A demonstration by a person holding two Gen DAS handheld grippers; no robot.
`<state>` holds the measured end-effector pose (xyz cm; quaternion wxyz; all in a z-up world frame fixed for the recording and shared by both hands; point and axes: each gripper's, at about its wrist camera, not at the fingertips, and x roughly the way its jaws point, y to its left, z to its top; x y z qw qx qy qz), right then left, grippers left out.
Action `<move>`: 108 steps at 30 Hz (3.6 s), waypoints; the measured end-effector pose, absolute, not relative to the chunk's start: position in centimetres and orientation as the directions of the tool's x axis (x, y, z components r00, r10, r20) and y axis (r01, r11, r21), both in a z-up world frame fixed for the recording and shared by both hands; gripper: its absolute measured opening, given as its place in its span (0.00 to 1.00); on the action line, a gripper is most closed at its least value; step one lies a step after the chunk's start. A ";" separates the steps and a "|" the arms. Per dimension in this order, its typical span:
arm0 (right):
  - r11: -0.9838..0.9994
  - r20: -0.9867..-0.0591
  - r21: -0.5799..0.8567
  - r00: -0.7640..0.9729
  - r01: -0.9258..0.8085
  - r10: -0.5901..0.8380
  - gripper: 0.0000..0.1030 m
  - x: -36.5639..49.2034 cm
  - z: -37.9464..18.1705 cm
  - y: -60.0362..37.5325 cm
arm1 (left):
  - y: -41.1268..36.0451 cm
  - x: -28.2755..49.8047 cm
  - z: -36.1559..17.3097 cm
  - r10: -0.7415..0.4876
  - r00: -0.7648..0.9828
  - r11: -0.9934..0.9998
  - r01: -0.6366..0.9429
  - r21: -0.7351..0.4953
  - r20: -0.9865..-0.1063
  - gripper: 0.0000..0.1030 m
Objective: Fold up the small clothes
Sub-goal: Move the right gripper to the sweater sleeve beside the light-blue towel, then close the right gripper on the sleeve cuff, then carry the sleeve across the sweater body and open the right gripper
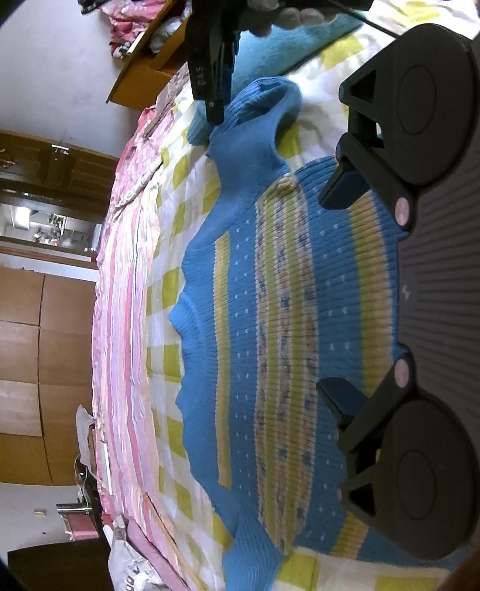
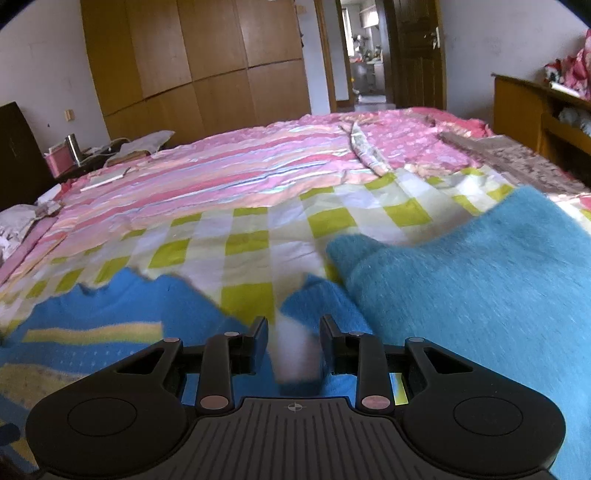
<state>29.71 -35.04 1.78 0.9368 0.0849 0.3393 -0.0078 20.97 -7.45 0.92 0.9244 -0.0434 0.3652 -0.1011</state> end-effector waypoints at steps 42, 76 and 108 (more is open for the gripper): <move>0.836 -0.651 0.444 0.757 0.321 0.055 0.08 26.6 -0.6 -39.1 | -6.6 19.4 0.7 -0.252 0.707 0.965 0.230 -0.121 -0.661 0.99; 0.892 -0.696 -0.077 0.664 -0.446 0.272 0.25 25.0 -0.3 -10.2 | 7.0 16.6 -0.6 -0.141 0.750 0.988 0.070 -0.135 -0.647 0.99; 0.844 -0.618 0.186 0.608 -0.503 0.498 0.16 26.4 1.6 -11.8 | 8.9 17.1 -0.6 -0.152 0.767 0.983 0.049 -0.179 -0.623 0.99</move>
